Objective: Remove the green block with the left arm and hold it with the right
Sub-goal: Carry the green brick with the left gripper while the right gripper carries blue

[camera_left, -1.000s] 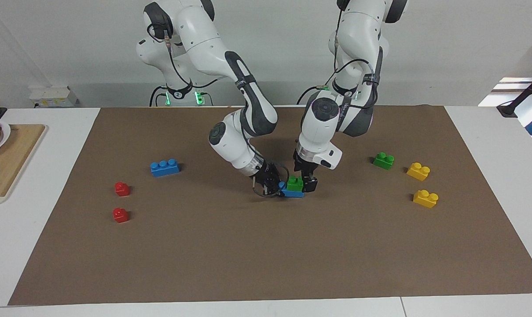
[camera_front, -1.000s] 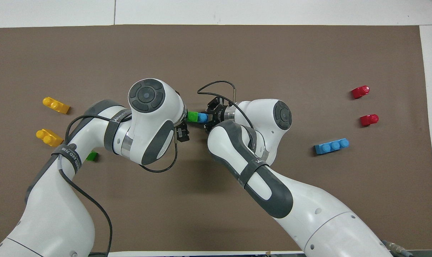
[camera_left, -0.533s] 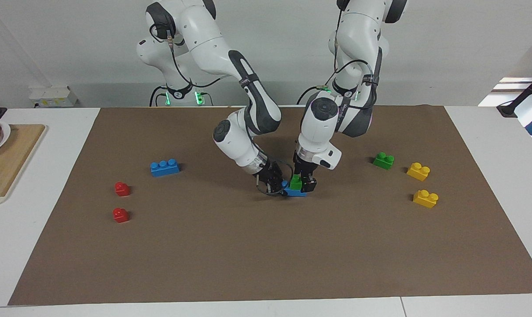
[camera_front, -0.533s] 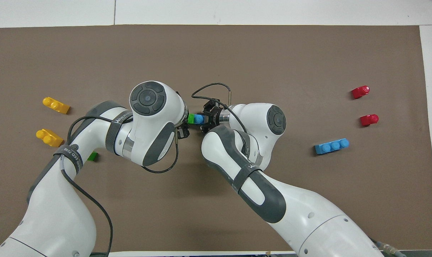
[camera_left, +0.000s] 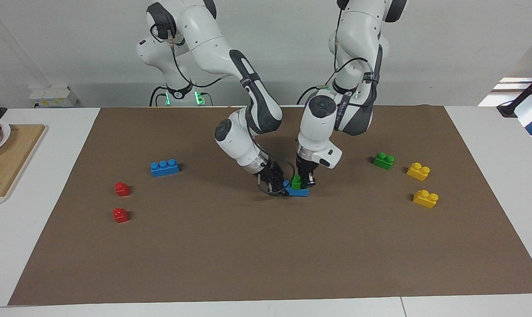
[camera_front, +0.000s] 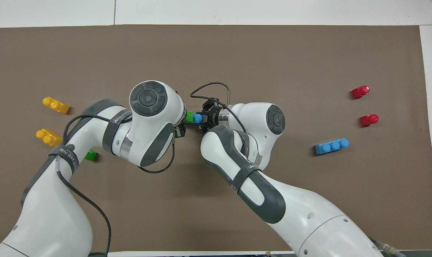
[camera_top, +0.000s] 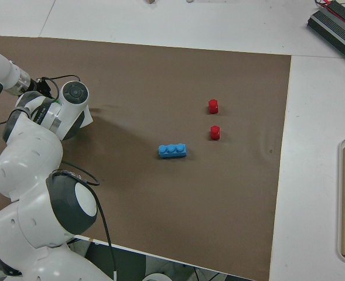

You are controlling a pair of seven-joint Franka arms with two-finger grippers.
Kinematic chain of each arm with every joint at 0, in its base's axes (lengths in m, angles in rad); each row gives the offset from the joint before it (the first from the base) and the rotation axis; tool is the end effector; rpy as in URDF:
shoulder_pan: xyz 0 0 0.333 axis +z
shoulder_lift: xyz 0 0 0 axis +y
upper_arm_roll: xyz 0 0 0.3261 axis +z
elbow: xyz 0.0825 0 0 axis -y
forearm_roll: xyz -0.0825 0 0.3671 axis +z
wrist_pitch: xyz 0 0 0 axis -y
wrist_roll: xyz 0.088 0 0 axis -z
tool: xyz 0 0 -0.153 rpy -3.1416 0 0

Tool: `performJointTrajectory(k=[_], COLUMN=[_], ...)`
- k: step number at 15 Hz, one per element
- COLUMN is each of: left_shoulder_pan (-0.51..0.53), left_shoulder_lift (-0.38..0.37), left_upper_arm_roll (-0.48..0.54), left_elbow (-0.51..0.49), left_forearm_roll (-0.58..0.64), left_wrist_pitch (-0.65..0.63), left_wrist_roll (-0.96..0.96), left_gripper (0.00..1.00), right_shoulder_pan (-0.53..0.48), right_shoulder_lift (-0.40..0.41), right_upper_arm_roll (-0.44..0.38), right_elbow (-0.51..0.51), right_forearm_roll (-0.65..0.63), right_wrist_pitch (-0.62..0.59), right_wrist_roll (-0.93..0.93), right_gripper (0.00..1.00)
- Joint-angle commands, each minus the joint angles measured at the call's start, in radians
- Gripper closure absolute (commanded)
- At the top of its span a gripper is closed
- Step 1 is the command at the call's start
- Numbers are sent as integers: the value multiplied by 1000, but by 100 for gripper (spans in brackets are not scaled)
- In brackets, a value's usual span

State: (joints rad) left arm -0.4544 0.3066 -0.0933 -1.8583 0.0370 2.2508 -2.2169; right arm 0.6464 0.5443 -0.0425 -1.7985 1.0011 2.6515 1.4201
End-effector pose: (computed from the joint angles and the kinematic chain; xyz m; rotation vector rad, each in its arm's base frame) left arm 0.5391 -0.3227 0.3377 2.0705 2.2476 0.0278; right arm 0.5681 0.3891 0.2518 -1.7532 1.8746 0.4414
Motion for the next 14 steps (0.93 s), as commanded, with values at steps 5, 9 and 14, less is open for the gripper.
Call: performJointTrajectory(k=[5,9,14], left_shoulder_pan=[37,120,275], left_shoulder_lift=[-181,-190,-219], left_upper_arm_roll=[15,15,17], left_elbow=[-5,-13,-103], left_forearm_roll=[14,14,14], left_wrist_pitch=[-184,-250,-192], left_wrist_roll=[101,451,784], left_gripper=[100,100,100], right_shoulder_pan=[-78,-322,-532], right_shoulder_lift=[-10,-27,-18], right_upper_arm_roll=[-16,-11,-13], right_elbow=[30,177,212], right_forearm_roll=[-33,-244,-305], right_wrist_pitch=[-134,-462,-591], right_wrist_roll=[-21,-58,-312], right_gripper=[100,100,100])
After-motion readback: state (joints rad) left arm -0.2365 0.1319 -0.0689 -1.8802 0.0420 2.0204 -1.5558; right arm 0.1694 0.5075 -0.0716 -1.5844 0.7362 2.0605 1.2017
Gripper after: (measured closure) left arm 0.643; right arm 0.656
